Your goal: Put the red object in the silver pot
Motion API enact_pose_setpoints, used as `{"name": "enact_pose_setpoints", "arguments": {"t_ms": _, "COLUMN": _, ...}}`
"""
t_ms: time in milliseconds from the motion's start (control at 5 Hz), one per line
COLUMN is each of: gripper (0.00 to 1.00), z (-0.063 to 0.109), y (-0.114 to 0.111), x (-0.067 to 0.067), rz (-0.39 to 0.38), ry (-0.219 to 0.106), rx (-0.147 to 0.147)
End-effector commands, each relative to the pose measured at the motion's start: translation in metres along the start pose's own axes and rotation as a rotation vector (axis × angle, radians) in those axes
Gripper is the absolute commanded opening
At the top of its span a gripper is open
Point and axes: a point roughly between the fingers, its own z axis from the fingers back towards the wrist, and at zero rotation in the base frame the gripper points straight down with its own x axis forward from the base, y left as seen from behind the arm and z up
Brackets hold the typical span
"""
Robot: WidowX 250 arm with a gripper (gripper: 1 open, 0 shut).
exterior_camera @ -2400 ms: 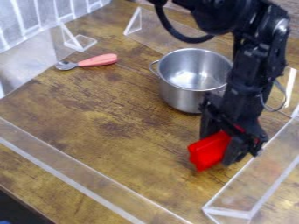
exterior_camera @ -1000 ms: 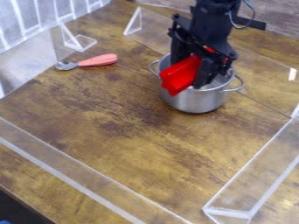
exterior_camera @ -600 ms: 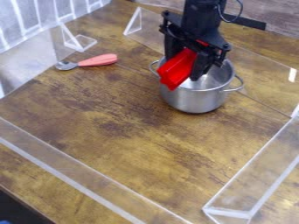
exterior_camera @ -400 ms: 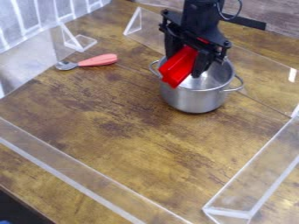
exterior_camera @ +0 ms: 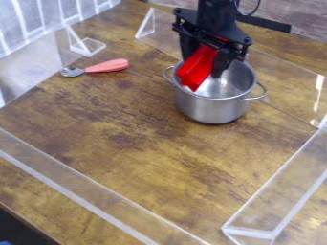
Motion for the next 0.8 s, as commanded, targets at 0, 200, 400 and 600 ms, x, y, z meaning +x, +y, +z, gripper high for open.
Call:
{"name": "enact_pose_setpoints", "arguments": {"t_ms": 0, "gripper": 0.00, "z": 0.041, "y": 0.014, "x": 0.011, "rz": 0.057, "ry": -0.120, "rx": -0.012}}
{"name": "enact_pose_setpoints", "arguments": {"t_ms": 200, "gripper": 0.00, "z": 0.048, "y": 0.021, "x": 0.012, "rz": 0.082, "ry": -0.139, "rx": -0.024}}
{"name": "enact_pose_setpoints", "arguments": {"t_ms": 400, "gripper": 0.00, "z": 0.048, "y": 0.023, "x": 0.014, "rz": 0.036, "ry": -0.166, "rx": -0.062}}
{"name": "enact_pose_setpoints", "arguments": {"t_ms": 600, "gripper": 1.00, "z": 0.045, "y": 0.025, "x": 0.015, "rz": -0.011, "ry": -0.188, "rx": -0.102}}
